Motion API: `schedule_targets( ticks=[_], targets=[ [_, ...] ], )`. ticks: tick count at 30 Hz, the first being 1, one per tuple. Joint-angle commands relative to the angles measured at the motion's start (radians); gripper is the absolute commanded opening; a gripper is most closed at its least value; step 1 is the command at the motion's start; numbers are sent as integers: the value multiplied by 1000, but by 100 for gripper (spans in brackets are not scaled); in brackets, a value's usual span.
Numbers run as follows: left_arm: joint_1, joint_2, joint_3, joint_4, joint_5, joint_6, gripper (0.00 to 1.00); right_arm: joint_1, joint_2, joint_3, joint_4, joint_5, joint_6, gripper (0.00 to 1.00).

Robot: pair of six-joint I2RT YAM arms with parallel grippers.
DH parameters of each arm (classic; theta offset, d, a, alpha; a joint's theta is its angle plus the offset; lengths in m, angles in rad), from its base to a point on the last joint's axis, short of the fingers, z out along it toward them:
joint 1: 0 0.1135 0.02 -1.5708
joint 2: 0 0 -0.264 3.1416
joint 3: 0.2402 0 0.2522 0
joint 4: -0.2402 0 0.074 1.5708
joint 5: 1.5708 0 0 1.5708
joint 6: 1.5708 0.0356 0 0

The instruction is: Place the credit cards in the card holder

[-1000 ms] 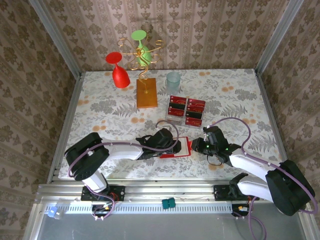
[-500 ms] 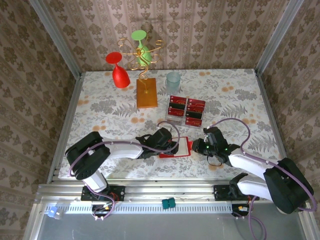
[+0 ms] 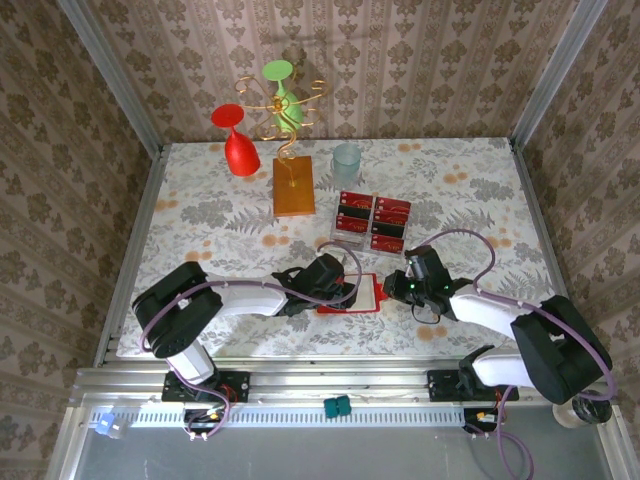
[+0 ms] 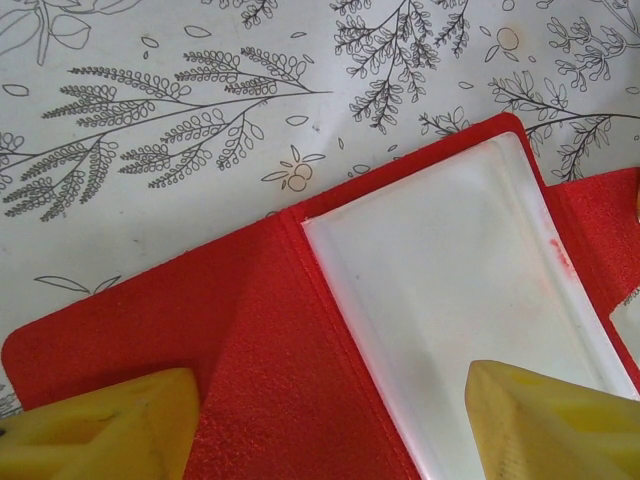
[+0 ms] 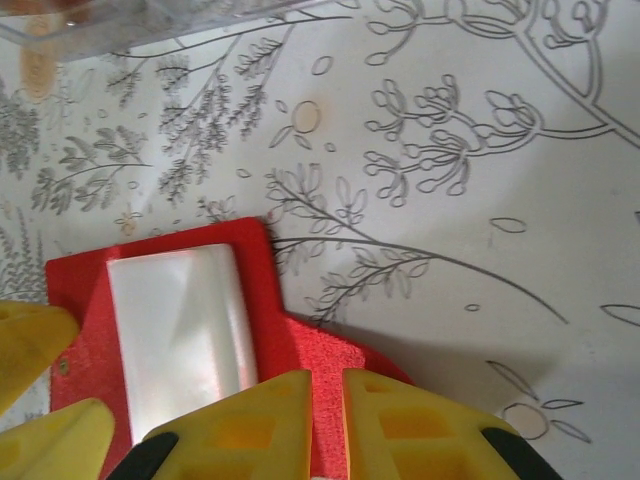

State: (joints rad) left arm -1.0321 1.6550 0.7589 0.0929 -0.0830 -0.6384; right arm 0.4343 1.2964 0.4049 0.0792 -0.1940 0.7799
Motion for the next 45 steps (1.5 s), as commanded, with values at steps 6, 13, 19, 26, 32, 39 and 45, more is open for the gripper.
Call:
schedule_targets(
  ticks=[6, 13, 19, 26, 32, 39, 45],
  targets=[
    [30, 10, 21, -56, -2, 35, 72, -14, -1, -59, 43, -5, -5, 17],
    [13, 14, 44, -82, 22, -155, 72, -14, -16, -91, 59, -5, 10, 16],
    [-18, 20, 58, -143, -36, -309, 72, -12, -9, -105, 78, -14, 20, 15],
    [-66, -15, 84, -209, -136, -397, 76, -12, -17, -121, 91, -15, 31, 15],
    [-71, 14, 32, -87, -163, -347, 76, -12, -21, -127, 97, -21, 41, 14],
    [-27, 46, -31, 63, -118, -195, 75, -11, -59, -97, 49, -48, 31, 16],
    [-19, 21, -59, 106, -80, -143, 75, -11, -73, -20, -11, -83, -3, 16]
  ],
)
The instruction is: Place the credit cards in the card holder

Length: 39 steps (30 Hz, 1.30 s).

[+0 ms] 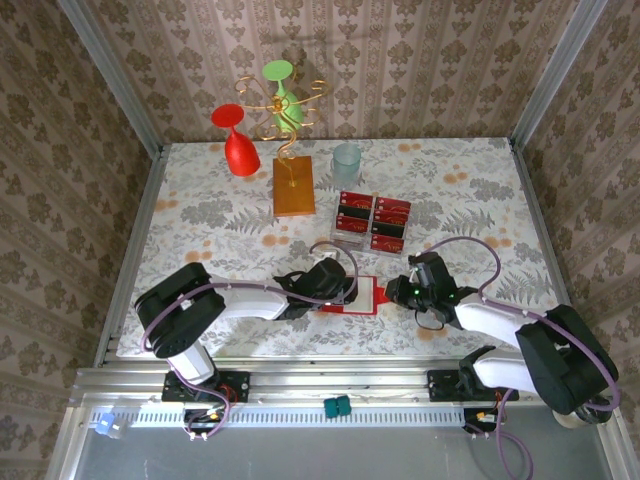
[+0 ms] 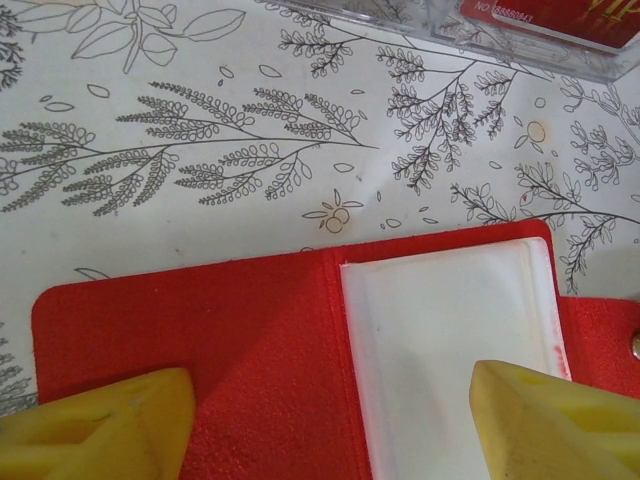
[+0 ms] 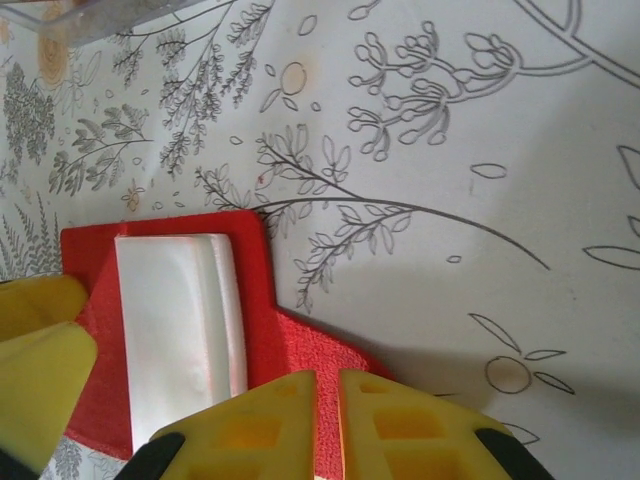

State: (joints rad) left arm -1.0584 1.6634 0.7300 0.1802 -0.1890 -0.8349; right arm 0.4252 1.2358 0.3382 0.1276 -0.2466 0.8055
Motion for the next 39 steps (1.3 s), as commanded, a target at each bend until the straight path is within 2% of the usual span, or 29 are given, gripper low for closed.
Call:
schedule_targets(
  ticks=[1, 19, 39],
  targets=[
    [8, 6, -37, 27, 28, 55, 75, -1, -6, 61, -61, -39, -33, 16],
    [-33, -33, -87, 35, -53, 6, 74, 90, 237, 227, -36, -48, -43, 14],
    [-34, -21, -132, 103, -22, 71, 78, 94, 352, 275, -20, -91, -56, 12]
  ],
)
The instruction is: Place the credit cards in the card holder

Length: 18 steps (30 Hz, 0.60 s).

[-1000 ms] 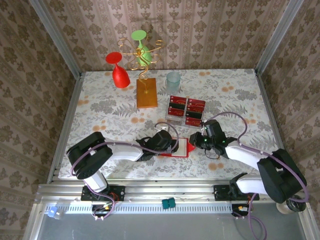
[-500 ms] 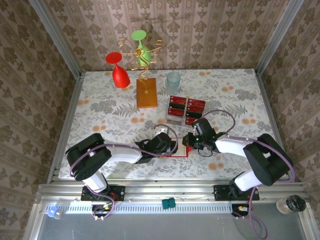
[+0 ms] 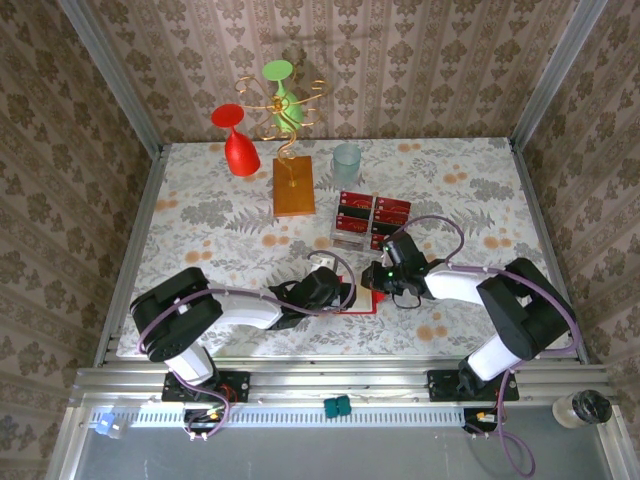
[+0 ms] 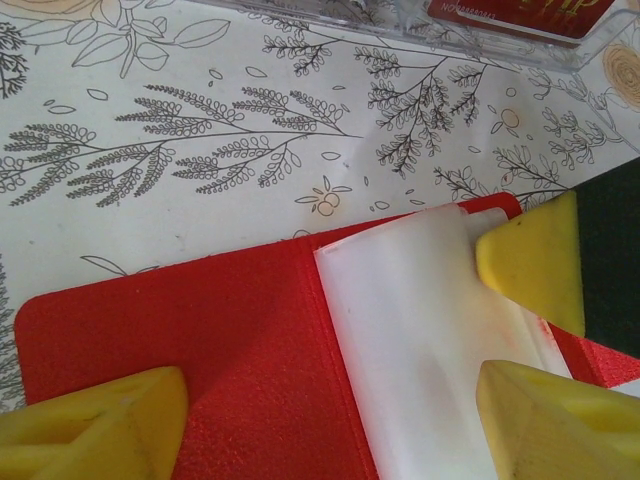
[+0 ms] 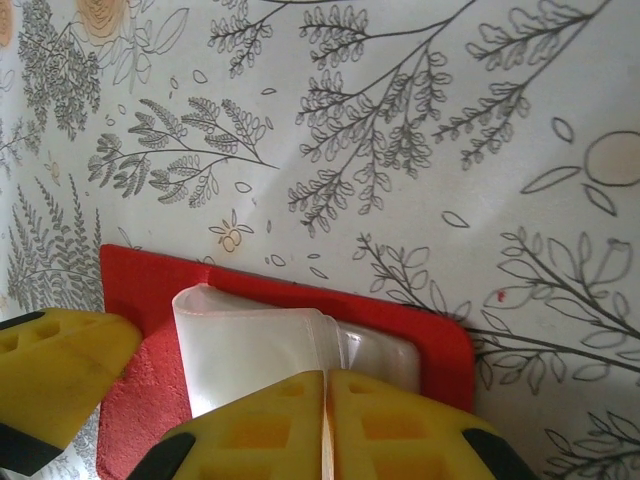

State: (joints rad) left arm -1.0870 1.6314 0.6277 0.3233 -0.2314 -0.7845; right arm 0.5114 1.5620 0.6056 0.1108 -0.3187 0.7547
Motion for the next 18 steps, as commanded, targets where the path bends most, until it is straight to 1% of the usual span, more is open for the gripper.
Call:
schedule_targets(
  ticks=[1, 6, 11, 18],
  targets=[
    [-5, 13, -32, -39, 24, 27, 78, 10, 24, 9, -1, -20, -1, 12],
    [-5, 26, -21, -66, 26, 47, 77, 15, 14, 15, 1, -23, 12, 12],
    [-5, 48, -16, -89, 25, 65, 74, 17, 19, 17, 15, -29, 27, 12],
    [-5, 75, -13, -96, 28, 70, 64, 21, 26, 18, 27, -35, 37, 12]
  ],
)
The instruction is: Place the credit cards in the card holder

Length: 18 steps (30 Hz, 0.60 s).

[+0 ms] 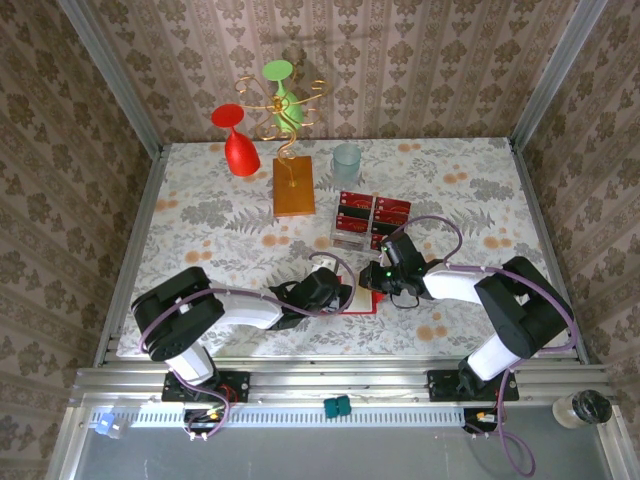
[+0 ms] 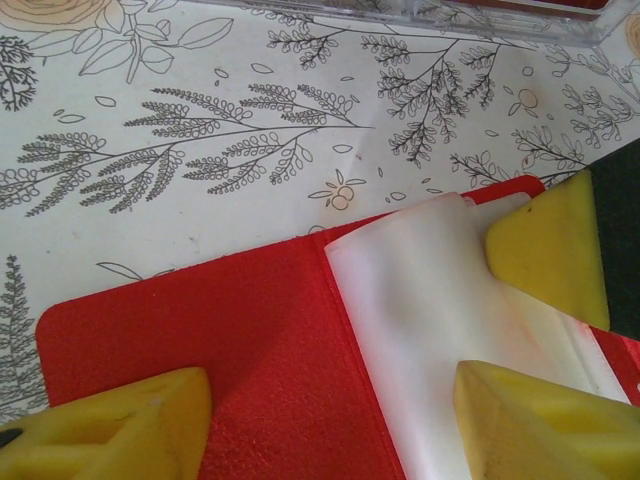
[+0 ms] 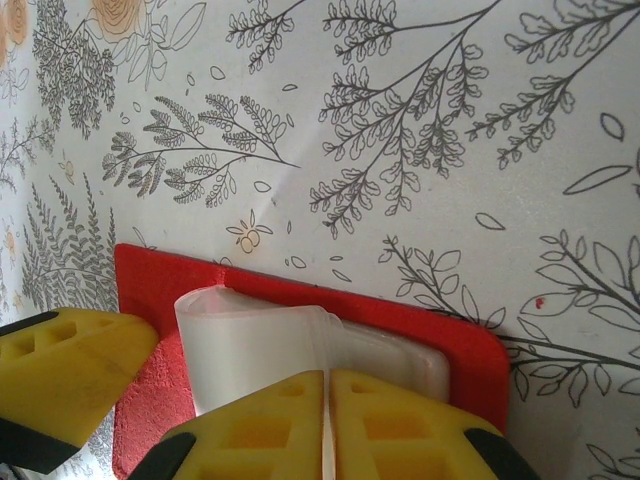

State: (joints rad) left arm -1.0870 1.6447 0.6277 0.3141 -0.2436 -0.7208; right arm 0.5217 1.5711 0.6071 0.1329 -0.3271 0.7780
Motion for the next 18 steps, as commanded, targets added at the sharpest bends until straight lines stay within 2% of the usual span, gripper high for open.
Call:
schedule_targets(
  ticks=[1, 7, 13, 15, 18],
  targets=[
    [-6, 66, -13, -84, 42, 6, 62, 11, 18, 16, 5, -26, 15, 12],
    [-5, 73, -13, -78, 45, 6, 52, 10, 7, 22, -5, -30, 8, 15],
    [-5, 69, -11, -76, 43, 9, 51, -1, -41, 52, -78, -1, -27, 20],
    [-5, 69, -12, -75, 44, 9, 50, -9, -55, 59, -93, 0, -31, 23],
    [-6, 71, -11, -75, 42, 9, 51, -18, -75, 62, -101, -1, -32, 33]
  ],
)
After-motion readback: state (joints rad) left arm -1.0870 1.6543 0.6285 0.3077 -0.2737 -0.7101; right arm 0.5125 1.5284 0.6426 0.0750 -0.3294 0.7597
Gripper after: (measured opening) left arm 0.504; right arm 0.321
